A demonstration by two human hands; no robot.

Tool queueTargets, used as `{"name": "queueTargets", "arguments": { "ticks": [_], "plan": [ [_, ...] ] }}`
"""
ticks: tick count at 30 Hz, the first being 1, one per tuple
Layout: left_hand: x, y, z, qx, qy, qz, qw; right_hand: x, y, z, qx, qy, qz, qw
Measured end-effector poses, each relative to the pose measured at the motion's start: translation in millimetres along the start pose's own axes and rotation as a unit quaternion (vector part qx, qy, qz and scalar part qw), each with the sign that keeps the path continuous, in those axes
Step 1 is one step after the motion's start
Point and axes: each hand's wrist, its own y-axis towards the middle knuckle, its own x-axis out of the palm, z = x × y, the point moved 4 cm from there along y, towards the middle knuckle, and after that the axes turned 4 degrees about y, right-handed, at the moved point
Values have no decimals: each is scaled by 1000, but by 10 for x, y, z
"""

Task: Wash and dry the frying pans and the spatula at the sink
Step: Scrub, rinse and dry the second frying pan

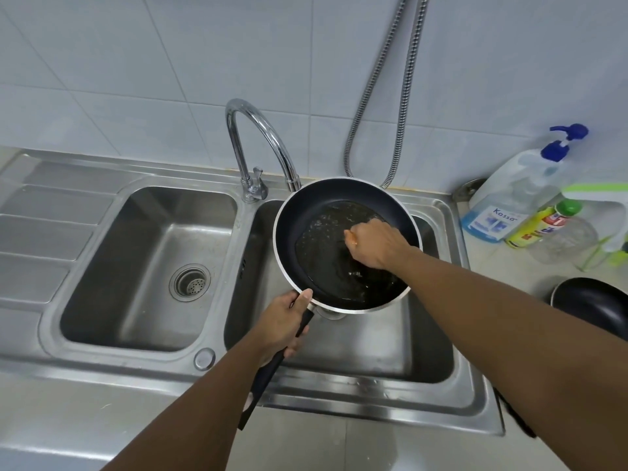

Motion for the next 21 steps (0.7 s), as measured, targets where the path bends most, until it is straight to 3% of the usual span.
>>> {"name": "queueTargets", "arguments": {
  "ticks": [7,12,15,17,19,21],
  "plan": [
    [82,-41,11,2,1,-5,1000,10,-18,-206,52,184,14,981],
    [155,-28,-5,-5,-4,5,1000,120,-118,35,76,207,14,975],
    [194,-22,-24,-9,-8,18,1000,-24,-224,329,57,186,83,977],
    [221,-18,-47,-13,-13,25,1000,-173,-345,628,64,190,188,961],
    [238,-16,-61,-13,-18,30,999,-303,-496,974,121,194,275,934],
    [249,-23,-70,-11,-21,33,999,-291,-627,1362,205,172,290,919]
  ]
}}
